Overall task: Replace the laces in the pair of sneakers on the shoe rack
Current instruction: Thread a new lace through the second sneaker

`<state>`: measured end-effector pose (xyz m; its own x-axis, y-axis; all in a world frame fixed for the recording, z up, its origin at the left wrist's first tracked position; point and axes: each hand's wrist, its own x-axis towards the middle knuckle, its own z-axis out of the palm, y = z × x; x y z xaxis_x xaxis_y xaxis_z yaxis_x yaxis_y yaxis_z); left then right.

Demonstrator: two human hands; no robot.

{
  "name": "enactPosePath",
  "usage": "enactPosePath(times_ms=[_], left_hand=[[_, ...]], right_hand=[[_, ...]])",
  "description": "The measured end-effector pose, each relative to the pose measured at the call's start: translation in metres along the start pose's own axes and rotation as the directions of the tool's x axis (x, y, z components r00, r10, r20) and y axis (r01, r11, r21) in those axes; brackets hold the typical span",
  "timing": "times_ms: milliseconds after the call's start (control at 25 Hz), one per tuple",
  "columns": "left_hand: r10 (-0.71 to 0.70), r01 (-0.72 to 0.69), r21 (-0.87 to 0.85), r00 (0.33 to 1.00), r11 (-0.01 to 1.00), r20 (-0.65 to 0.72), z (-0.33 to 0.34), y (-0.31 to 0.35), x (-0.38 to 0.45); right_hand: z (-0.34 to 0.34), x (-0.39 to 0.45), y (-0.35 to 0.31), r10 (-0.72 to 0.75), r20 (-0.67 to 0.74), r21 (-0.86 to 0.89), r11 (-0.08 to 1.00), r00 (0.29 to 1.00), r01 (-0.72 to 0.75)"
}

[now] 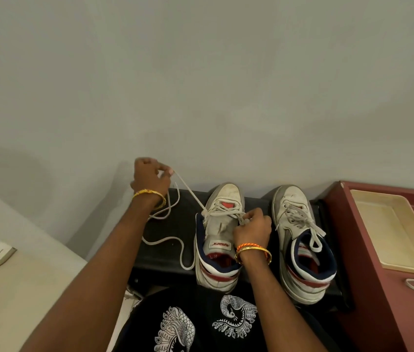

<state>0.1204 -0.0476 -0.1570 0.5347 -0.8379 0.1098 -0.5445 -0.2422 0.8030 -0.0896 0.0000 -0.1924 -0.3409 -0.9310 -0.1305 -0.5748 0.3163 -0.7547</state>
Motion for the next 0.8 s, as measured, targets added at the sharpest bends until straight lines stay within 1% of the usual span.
enactPosePath(times_ms=[80, 120, 160, 200, 240, 280, 320, 360, 400, 440, 480, 520, 560, 680, 760, 800], left_hand=[[-0.037, 0.011, -0.146, 0.984, 0.989, -0.176, -0.01, 0.016, 0.013], [-0.093, 0.039, -0.223, 0.967, 0.974, -0.236, -0.013, 0.022, 0.02], [-0.169, 0.074, -0.359, 0.955, 0.931, -0.243, -0.015, 0.026, 0.026], [-0.269, 0.134, -0.558, 0.948, 0.819, -0.168, -0.014, 0.032, 0.028], [-0.337, 0.224, -0.707, 0.941, 0.671, -0.021, -0.011, 0.038, 0.024], [-0.342, 0.301, -0.737, 0.934, 0.605, 0.101, -0.007, 0.041, 0.018], [-0.306, 0.345, -0.642, 0.936, 0.685, 0.176, -0.001, 0.042, 0.007], [-0.244, 0.337, -0.426, 0.935, 0.839, 0.259, 0.008, 0.037, -0.005], [-0.181, 0.266, -0.172, 0.901, 0.949, 0.395, 0.017, 0.03, -0.017], [-0.154, 0.159, 0.037, 0.829, 0.987, 0.537, 0.026, 0.019, -0.028], [-0.17, 0.086, 0.16, 0.749, 0.983, 0.641, 0.033, 0.009, -0.038], [-0.192, 0.059, 0.211, 0.697, 0.976, 0.691, 0.039, 0.0, -0.045], [-0.206, 0.073, 0.215, 0.68, 0.974, 0.703, 0.043, -0.007, -0.051], [-0.195, 0.142, 0.134, 0.733, 0.981, 0.652, 0.047, -0.017, -0.055], [-0.179, 0.176, 0.062, 0.796, 0.982, 0.579, 0.047, -0.016, -0.051], [-0.166, 0.159, 0.058, 0.837, 0.986, 0.521, 0.047, -0.015, -0.046]], right_hand=[[0.0, 0.0, -0.001, 0.001, 0.001, -0.006, 1.0, 1.0, -0.001], [0.0, 0.0, -0.001, 0.002, 0.001, -0.008, 1.0, 1.0, -0.002], [0.0, 0.0, -0.001, 0.003, 0.0, -0.007, 1.0, 1.0, -0.003], [0.0, 0.0, -0.001, 0.005, 0.001, -0.006, 1.0, 1.0, -0.005], [0.0, 0.0, -0.001, 0.007, 0.003, -0.005, 1.0, 1.0, -0.007], [0.0, 0.0, -0.001, 0.007, 0.004, -0.004, 1.0, 1.0, -0.007], [-0.001, 0.0, -0.001, 0.004, 0.006, -0.005, 1.0, 1.0, -0.004], [0.0, 0.0, -0.001, 0.001, 0.008, -0.008, 1.0, 1.0, -0.001], [0.0, 0.0, -0.001, -0.005, 0.009, -0.012, 1.0, 1.0, 0.005], [0.0, 0.0, -0.001, -0.01, 0.007, -0.015, 1.0, 1.0, 0.01], [0.0, 0.0, 0.0, -0.014, 0.005, -0.014, 1.0, 1.0, 0.014], [0.0, 0.0, 0.0, -0.016, 0.003, -0.015, 1.0, 1.0, 0.016], [0.001, -0.001, 0.0, -0.018, 0.003, -0.018, 1.0, 1.0, 0.018], [0.002, 0.0, 0.001, -0.018, 0.009, -0.022, 1.0, 1.0, 0.018], [0.002, -0.001, 0.0, -0.016, 0.012, -0.023, 1.0, 1.0, 0.017], [0.002, -0.001, 0.0, -0.013, 0.015, -0.028, 1.0, 1.0, 0.014]])
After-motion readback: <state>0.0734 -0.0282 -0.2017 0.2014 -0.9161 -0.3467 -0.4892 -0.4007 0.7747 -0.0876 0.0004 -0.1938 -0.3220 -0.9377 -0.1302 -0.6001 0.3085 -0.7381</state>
